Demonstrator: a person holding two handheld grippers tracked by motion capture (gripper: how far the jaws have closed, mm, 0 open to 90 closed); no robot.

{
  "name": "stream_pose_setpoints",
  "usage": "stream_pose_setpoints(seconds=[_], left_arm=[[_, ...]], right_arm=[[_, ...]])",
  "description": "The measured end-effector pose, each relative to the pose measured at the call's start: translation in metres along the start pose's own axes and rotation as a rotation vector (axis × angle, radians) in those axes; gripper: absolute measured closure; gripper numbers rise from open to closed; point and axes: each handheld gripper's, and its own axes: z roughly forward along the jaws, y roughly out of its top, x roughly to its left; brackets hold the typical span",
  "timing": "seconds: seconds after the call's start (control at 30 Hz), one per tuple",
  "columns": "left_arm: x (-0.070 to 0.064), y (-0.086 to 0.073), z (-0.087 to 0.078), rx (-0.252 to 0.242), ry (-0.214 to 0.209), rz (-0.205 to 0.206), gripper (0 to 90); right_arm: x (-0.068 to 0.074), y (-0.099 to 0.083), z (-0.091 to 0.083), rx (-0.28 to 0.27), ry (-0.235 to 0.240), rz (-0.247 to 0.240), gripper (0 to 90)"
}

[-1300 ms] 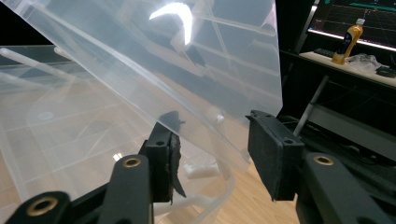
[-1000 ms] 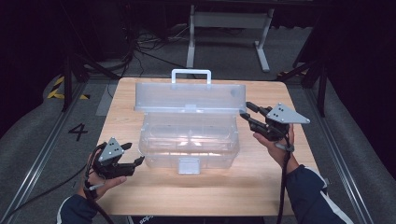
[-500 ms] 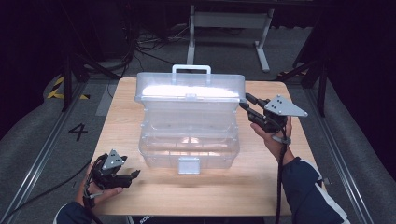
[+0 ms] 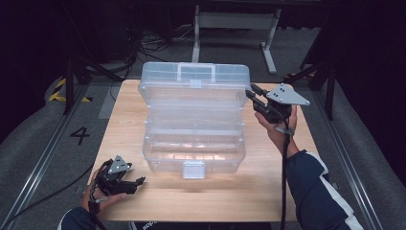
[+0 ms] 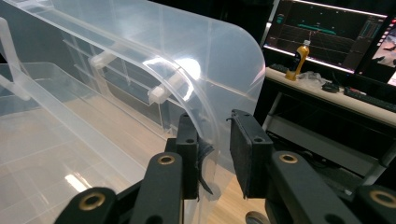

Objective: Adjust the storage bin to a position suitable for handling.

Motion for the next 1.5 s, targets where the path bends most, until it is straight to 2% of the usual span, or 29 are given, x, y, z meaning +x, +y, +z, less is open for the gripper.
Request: stream_pose_setpoints(seconds=[0.13,0.53,0.8,1.33,1.5], left_arm=[[0.0,-0.001,0.003,0.001,-0.016,-0.018,25.1],[0.001,-0.004,0.003,-0.016,-0.017,-0.01,23.9],[0.002,-0.005,0.004,-0.037,-0.021,-0.004,23.4],[0.002,-0.005,0.006,-0.043,-0.012,-0.019,20.7],[0.002,-0.005,0.006,-0.042,-0.012,-0.015,20.4]], right_arm=[[-0.002,0.001,0.003,-0.004,-0.014,0.001,77.0],[-0.003,0.01,0.015,0.02,-0.074,-0.034,81.7],[-0.007,0.014,0.024,0.027,-0.099,-0.022,83.9],[-0.019,0.02,0.038,0.063,-0.07,0.002,84.2],[-0.024,0.02,0.043,0.072,-0.062,-0.004,84.1]])
